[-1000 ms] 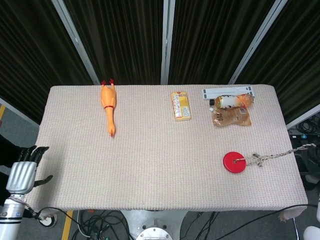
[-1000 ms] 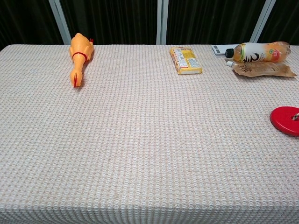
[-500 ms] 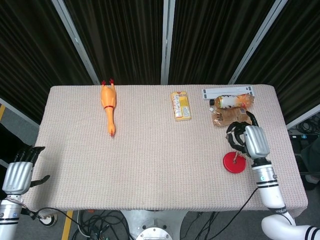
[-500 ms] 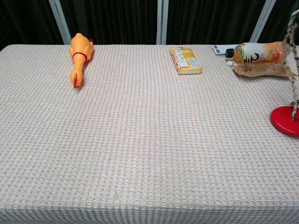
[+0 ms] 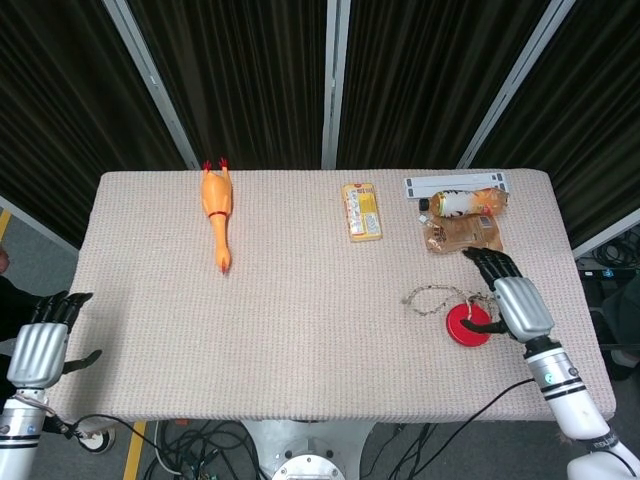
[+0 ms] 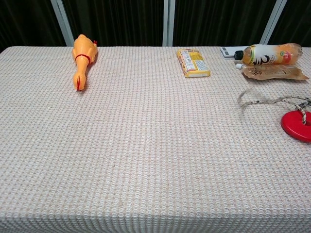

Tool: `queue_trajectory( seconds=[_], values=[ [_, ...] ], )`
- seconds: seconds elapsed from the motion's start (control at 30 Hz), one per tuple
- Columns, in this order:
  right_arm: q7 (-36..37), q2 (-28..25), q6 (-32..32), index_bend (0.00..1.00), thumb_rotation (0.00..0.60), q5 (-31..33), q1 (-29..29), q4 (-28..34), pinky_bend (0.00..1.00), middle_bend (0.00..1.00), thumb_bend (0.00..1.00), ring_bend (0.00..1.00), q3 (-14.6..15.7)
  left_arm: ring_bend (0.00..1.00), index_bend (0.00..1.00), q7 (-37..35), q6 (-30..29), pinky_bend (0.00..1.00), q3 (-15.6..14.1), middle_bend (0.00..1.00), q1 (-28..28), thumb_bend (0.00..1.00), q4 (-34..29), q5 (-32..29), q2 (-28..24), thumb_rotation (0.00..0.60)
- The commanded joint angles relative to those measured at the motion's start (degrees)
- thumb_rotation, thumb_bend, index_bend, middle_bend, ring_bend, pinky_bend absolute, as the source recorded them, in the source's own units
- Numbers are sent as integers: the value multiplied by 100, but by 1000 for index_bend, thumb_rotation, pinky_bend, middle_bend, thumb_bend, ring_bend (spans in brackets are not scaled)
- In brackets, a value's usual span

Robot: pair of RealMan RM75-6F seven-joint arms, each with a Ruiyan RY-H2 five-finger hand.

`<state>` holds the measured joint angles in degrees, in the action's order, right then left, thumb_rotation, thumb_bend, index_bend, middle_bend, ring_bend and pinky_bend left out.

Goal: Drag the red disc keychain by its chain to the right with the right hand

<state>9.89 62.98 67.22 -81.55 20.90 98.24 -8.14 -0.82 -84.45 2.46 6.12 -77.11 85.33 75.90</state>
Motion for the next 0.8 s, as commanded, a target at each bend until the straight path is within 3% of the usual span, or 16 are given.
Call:
queue_trajectory(
  seconds=[0.03, 0.23, 0.4, 0.6, 0.8],
  values=[
    [186, 49, 601, 0, 600, -292, -364, -293, 0, 0, 0, 0, 174, 97, 172, 31, -17, 144, 8, 173, 4, 21, -29, 10, -14, 600],
    [216, 53, 1404, 0, 600, -387, -895, -613, 0, 0, 0, 0, 307, 97, 172, 92, -52, 144, 27, 173, 11, 21, -132, 23, -47, 600],
    [-489, 296, 1953, 0, 600, -345, -1343, -1169, 0, 0, 0, 0, 465, 97, 172, 167, -50, 144, 45, 172, 30, 21, -226, 20, -77, 600],
    [-975, 650, 2255, 0, 600, -279, -1586, -1676, 0, 0, 0, 0, 480, 97, 171, 167, -75, 144, 53, 173, 23, 21, -284, 20, -132, 600],
    [-1070, 743, 2167, 0, 600, -296, -1608, -1740, 0, 0, 0, 0, 501, 97, 172, 136, -83, 144, 43, 173, 16, 21, -262, 26, -134, 600]
  ],
)
